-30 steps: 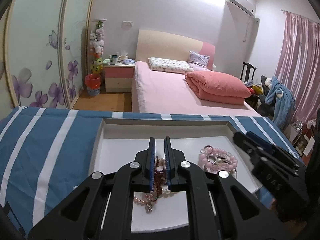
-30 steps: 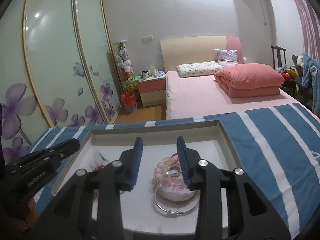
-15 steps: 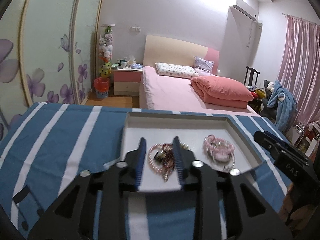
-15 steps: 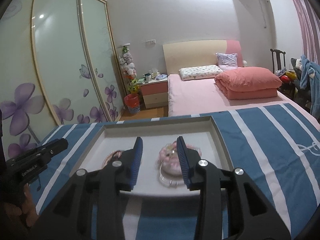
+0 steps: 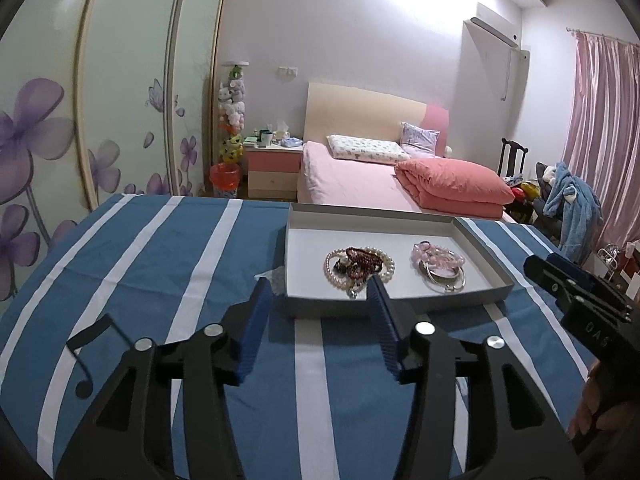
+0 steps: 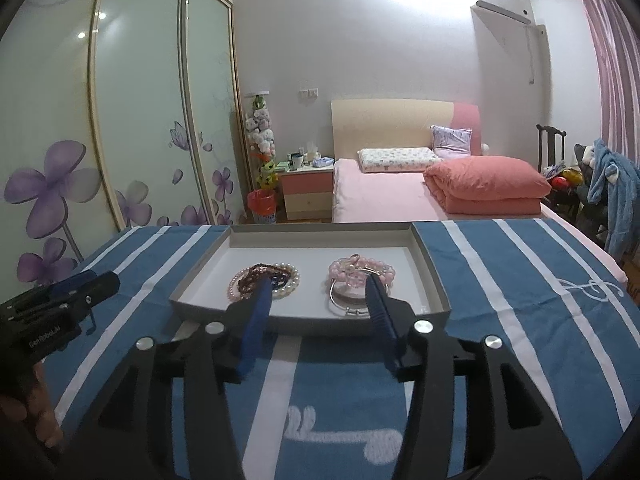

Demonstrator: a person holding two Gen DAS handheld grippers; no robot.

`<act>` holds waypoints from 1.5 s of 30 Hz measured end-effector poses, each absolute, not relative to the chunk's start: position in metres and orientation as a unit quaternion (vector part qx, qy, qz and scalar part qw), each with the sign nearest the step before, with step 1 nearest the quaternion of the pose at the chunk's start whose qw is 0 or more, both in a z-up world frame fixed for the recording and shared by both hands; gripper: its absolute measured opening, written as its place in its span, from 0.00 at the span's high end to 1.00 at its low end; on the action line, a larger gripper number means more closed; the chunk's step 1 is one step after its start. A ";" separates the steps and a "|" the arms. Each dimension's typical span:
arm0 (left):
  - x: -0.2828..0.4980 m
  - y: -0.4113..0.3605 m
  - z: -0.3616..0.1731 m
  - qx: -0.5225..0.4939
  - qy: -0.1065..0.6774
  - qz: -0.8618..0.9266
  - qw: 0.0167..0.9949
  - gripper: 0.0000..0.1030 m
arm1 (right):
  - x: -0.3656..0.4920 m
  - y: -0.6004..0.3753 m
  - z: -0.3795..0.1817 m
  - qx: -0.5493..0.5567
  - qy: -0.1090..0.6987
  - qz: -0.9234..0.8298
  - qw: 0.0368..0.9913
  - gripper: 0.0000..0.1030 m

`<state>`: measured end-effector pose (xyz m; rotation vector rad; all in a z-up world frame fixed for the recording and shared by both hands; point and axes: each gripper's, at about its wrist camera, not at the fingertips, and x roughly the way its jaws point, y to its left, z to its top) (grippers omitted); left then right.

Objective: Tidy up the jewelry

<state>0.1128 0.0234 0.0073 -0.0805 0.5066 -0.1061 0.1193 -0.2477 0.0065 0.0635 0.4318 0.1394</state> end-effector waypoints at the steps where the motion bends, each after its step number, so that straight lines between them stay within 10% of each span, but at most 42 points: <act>1: 0.108 0.024 0.007 -0.039 0.248 -0.052 0.967 0.46 | 0.112 -0.249 0.007 0.035 0.212 0.069 0.974 0.49; 18: 0.044 0.017 0.003 -0.019 0.193 -0.039 0.980 0.11 | 0.042 -0.254 0.008 0.032 0.167 0.049 0.984 0.05; 45: 0.031 0.012 0.000 -0.018 0.183 -0.036 0.982 0.02 | 0.025 -0.260 -0.010 0.036 0.160 0.044 0.985 0.04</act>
